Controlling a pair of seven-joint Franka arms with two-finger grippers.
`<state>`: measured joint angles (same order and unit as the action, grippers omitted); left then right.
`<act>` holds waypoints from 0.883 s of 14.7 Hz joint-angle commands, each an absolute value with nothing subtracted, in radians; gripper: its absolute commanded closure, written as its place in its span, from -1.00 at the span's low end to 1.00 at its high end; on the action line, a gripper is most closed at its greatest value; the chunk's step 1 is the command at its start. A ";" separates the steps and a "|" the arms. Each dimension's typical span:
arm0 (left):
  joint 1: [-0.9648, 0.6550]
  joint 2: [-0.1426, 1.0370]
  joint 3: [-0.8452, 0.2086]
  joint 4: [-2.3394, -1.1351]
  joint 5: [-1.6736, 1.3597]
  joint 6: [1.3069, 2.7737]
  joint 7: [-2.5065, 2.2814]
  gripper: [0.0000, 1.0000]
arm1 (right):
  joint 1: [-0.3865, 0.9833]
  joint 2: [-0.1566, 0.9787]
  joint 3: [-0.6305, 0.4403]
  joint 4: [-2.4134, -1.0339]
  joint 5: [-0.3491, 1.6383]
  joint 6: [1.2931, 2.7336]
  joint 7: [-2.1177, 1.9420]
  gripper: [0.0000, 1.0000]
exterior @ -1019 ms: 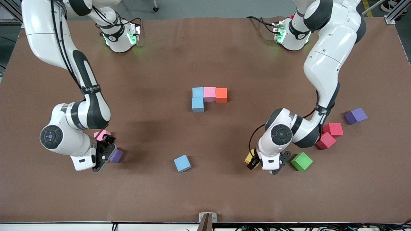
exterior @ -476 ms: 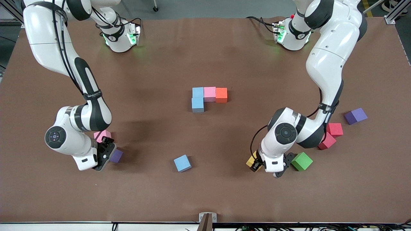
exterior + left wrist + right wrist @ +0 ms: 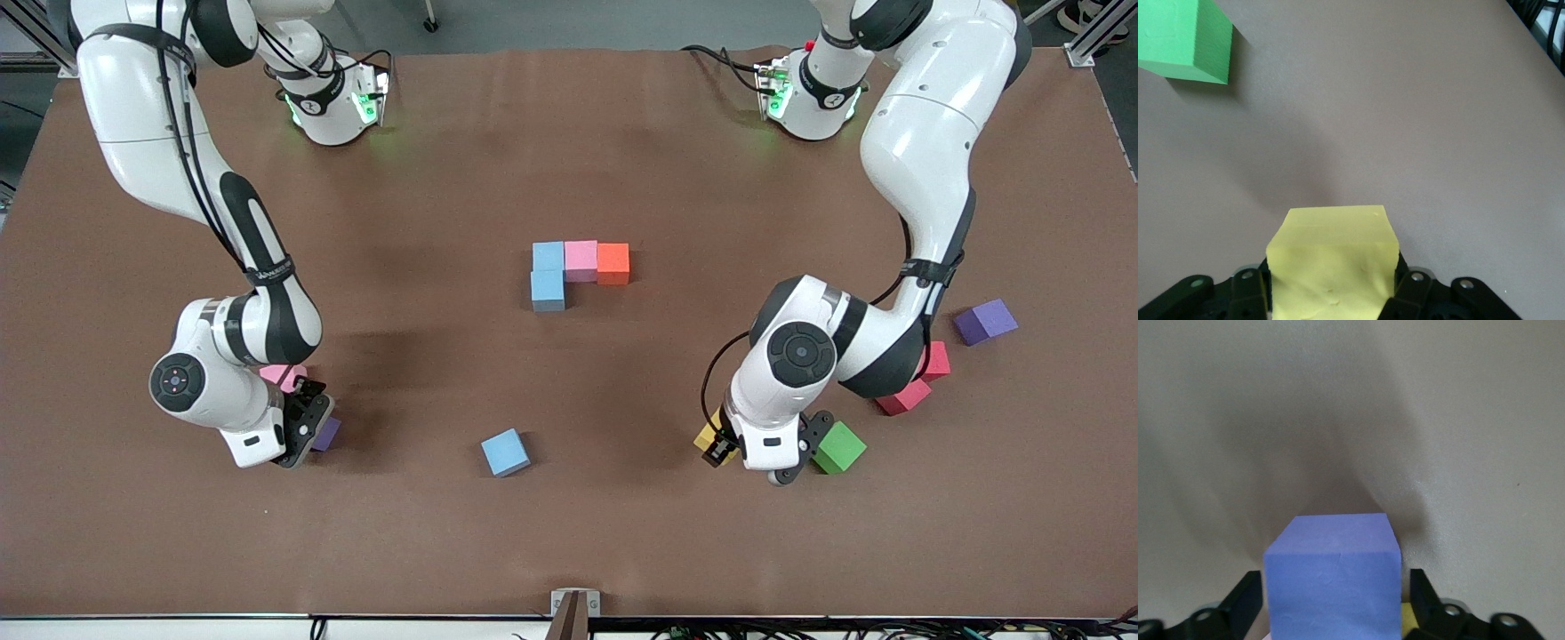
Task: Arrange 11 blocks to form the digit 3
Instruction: 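Grasp the purple cube with the right gripper while the left gripper grasps yellow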
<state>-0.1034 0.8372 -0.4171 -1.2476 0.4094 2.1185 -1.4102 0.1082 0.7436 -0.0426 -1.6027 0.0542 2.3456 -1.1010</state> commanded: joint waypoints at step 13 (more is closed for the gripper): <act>-0.100 0.756 -0.420 -1.262 0.399 2.010 -1.371 0.97 | 0.300 0.658 -0.026 -1.598 0.049 2.143 -0.634 0.82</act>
<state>-0.1010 0.7811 -0.4172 -1.2467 0.4094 2.0343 -1.3895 0.2453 0.6874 -0.0220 -1.5723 0.0551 2.1700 -0.7780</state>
